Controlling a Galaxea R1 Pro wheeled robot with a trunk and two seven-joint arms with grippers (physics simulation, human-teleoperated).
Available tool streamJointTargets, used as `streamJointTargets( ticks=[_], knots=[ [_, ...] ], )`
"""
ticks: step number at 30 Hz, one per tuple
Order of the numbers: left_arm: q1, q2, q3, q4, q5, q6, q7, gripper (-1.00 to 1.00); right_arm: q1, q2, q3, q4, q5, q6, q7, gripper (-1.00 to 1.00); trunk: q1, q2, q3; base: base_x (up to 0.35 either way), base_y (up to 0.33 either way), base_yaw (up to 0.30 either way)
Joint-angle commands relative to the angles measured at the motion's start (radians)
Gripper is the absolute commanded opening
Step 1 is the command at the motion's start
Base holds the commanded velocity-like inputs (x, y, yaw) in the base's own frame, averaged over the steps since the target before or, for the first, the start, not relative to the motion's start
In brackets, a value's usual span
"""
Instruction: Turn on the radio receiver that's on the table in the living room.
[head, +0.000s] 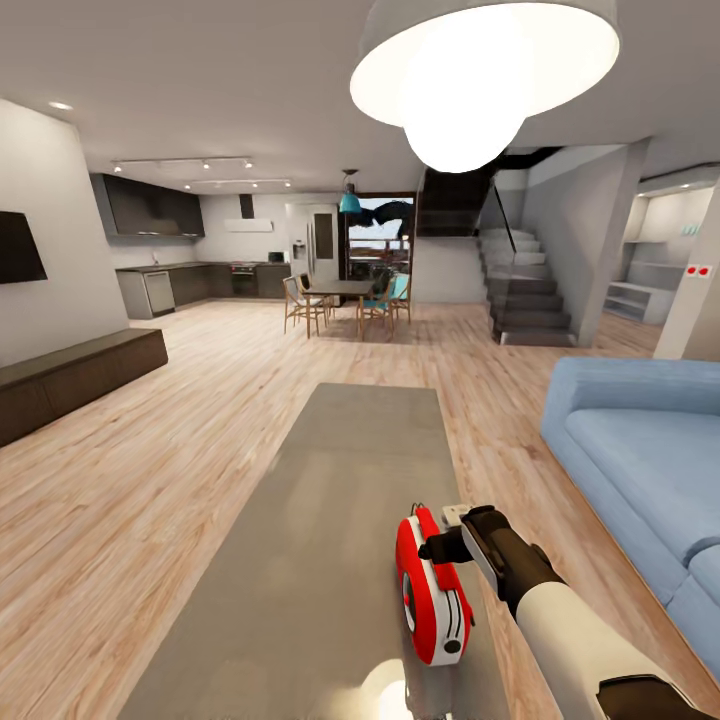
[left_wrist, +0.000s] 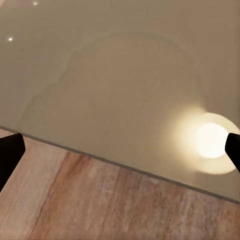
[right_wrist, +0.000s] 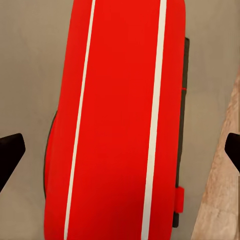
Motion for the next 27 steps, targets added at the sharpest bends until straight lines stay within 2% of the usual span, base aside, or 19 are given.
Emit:
streamJointTargets(
  ticks=[1,18,27],
  knots=[
    [0.000,0.000,0.000,0.000,0.000,0.000,0.000,1.00,0.000,0.000,0.001,0.000,0.001,0.000,-0.001,1.00,0.000,0.000,0.000,0.000,0.000,0.000],
    [0.000,0.000,0.000,0.000,0.000,0.000,0.000,1.00,0.000,0.002,0.002,-0.001,0.001,0.000,0.001,1.00,0.000,0.000,0.000,0.000,0.000,0.000],
    [0.000,0.000,0.000,0.000,0.000,0.000,0.000,1.00,0.000,0.002,0.002,0.000,0.002,0.000,0.002,1.00,0.035,-0.063,-0.028,0.000,0.000,0.000]
  ],
)
